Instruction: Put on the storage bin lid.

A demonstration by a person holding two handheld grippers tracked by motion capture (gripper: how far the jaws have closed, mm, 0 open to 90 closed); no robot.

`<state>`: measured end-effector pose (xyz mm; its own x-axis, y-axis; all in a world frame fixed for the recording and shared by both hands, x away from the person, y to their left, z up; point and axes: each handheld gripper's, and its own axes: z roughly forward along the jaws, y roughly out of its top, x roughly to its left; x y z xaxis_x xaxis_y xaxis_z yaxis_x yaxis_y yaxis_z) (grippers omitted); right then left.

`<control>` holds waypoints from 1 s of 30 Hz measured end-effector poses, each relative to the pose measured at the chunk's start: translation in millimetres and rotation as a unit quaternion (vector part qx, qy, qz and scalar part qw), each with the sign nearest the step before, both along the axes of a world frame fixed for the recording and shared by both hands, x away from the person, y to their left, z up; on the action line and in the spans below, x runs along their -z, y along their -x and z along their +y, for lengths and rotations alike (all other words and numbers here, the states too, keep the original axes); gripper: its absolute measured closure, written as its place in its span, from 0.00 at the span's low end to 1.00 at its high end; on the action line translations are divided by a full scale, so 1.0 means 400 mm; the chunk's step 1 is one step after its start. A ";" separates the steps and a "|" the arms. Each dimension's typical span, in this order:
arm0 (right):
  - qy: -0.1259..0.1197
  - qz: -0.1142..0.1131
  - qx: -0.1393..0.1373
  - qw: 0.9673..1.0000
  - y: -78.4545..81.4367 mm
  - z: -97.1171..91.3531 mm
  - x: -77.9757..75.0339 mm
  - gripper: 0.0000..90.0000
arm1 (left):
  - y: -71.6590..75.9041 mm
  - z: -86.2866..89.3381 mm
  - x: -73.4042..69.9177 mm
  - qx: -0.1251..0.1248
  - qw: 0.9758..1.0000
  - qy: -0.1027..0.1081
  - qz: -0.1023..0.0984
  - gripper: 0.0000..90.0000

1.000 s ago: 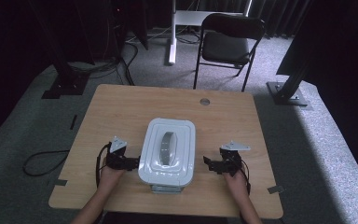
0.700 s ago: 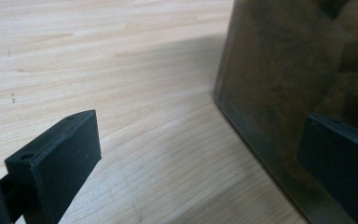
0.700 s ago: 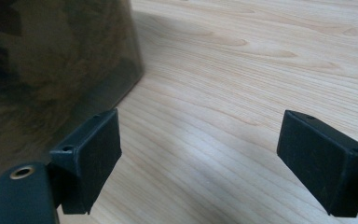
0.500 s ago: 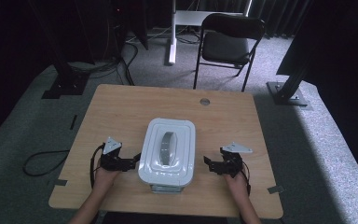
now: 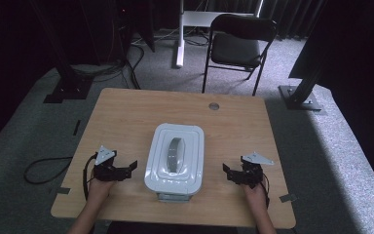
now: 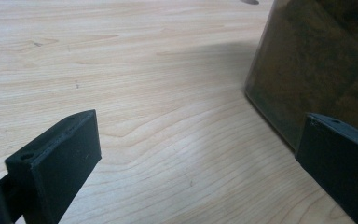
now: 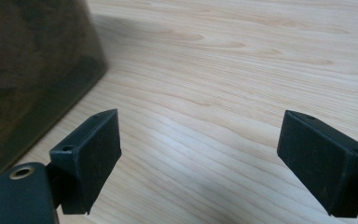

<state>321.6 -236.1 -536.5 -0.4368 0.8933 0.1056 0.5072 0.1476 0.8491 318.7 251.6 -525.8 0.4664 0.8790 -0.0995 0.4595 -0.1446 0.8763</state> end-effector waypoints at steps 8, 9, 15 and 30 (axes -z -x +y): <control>0.003 -0.005 0.037 0.999 0.001 -0.029 0.007 0.14 | 0.002 0.035 0.009 -0.021 1.000 0.002 0.008 0.01; -0.001 -0.007 0.039 0.999 0.002 -0.033 0.006 0.14 | 0.003 0.039 0.012 -0.024 1.000 0.001 0.010 0.01; 0.005 -0.011 0.061 0.998 0.012 -0.056 0.005 0.14 | 0.012 0.071 0.023 -0.036 0.999 0.001 0.017 0.01; -0.001 0.010 0.143 0.990 0.024 -0.125 0.012 0.14 | 0.026 0.139 0.029 -0.078 0.996 -0.003 0.040 0.01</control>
<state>311.9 -286.1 -541.5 -0.1642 0.9799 0.1133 0.5441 -0.0058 0.8390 308.4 307.1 -537.4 0.3144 0.9410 -0.1250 0.5451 -0.0712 0.8354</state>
